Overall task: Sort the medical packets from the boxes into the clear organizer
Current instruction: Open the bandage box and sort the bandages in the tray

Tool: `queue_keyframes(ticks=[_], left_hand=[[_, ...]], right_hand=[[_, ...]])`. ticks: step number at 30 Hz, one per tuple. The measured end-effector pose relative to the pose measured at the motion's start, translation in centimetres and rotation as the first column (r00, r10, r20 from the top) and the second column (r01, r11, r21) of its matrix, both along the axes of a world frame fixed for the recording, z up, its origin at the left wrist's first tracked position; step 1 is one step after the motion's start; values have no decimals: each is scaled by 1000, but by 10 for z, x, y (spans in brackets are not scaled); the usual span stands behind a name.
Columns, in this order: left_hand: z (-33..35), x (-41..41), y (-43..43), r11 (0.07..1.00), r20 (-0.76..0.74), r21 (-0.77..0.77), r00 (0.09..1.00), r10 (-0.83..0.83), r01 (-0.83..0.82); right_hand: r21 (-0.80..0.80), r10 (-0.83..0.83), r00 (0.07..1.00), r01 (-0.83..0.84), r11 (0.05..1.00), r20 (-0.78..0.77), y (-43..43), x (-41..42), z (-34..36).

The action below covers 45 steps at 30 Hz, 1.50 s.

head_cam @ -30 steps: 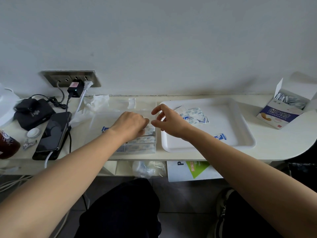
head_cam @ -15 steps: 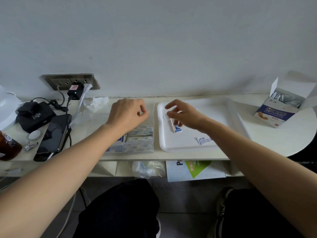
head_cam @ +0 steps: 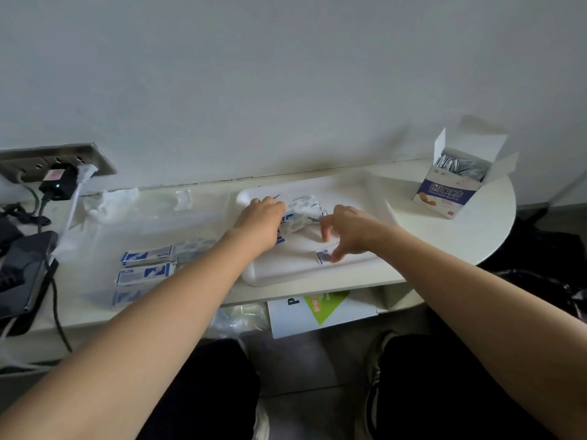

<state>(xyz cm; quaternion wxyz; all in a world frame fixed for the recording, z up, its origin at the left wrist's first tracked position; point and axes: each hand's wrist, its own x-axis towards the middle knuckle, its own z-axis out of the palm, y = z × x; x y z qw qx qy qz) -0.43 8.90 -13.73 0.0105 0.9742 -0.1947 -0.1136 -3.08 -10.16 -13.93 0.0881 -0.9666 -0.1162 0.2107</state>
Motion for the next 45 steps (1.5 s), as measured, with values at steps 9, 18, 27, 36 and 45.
queue_keyframes(ticks=[9, 18, 27, 36, 45], left_hand=[[-15, 14, 3, 997, 64, 79, 998, 20, -25], [-5, 9, 7, 998, 52, 9, 997, 54, -54], [16, 1, 1, 946, -153, -307, 986, 61, -106], [-5, 8, -2, 911, 1, -379, 984, 180, -166], [-23, 24, -21, 968, 71, -238, 993, 95, -76]], right_hand=[[63, 4, 1000, -3, 998, -19, -5, -2, -1], [260, -106, 994, 109, 959, -26, -11, -4, -2], [496, -131, 991, 100, 863, 30, 15, 1, 2], [380, -199, 977, 159, 911, 70, -16, 5, 2], [82, -118, 983, 107, 991, 140, -31, 5, -4]])
